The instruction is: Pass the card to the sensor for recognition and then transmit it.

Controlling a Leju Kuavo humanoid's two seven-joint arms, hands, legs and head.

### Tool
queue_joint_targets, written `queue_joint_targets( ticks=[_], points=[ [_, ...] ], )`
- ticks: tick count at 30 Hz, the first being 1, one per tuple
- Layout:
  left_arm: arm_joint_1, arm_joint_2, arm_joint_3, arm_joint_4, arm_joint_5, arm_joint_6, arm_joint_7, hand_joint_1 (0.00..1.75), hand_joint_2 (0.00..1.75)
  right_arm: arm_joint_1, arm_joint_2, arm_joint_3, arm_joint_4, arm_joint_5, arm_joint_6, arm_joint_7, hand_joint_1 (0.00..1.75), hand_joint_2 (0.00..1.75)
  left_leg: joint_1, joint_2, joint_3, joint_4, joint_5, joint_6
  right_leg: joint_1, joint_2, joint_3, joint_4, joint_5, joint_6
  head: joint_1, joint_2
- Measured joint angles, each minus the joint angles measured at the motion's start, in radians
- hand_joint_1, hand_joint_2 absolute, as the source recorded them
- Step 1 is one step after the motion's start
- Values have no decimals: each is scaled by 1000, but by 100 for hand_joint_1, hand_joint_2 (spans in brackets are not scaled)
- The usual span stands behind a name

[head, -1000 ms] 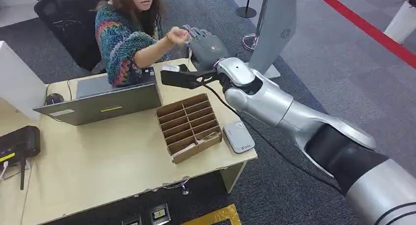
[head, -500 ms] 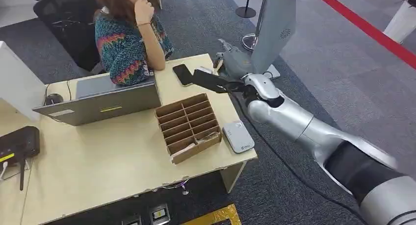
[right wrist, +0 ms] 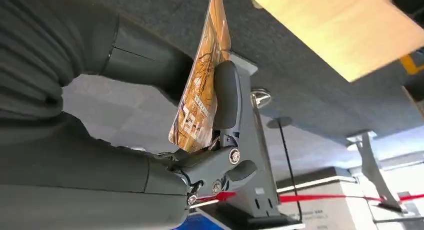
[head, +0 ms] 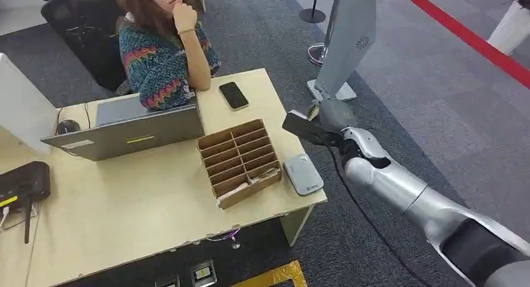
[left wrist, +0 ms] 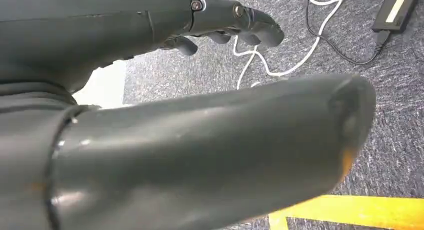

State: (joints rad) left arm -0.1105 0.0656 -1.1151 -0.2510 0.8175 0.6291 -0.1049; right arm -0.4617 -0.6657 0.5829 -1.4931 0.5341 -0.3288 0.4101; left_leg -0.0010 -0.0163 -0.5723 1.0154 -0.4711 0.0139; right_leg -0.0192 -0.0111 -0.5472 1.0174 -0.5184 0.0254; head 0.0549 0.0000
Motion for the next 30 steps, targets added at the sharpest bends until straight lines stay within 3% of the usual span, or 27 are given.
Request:
queue_joint_targets(
  ticks=[4,14,30],
  points=[
    [0,-2,0,0,-3,-2,0,0,0,43,0,-36,-7,2,13,-1,175,175,0,0,0,0,0,0,0,0,0,0,0,0,0,0],
    [-13,-2,0,0,-32,-22,17,0,0,142,16,-58,-10,18,149,-19,175,175,0,0,0,0,0,0,0,0,0,0,0,0,0,0],
    [-18,-4,0,0,-38,-28,23,0,0,148,88,-12,32,18,207,-59,175,175,0,1,0,0,0,0,0,0,0,0,0,0,0,0]
  ],
)
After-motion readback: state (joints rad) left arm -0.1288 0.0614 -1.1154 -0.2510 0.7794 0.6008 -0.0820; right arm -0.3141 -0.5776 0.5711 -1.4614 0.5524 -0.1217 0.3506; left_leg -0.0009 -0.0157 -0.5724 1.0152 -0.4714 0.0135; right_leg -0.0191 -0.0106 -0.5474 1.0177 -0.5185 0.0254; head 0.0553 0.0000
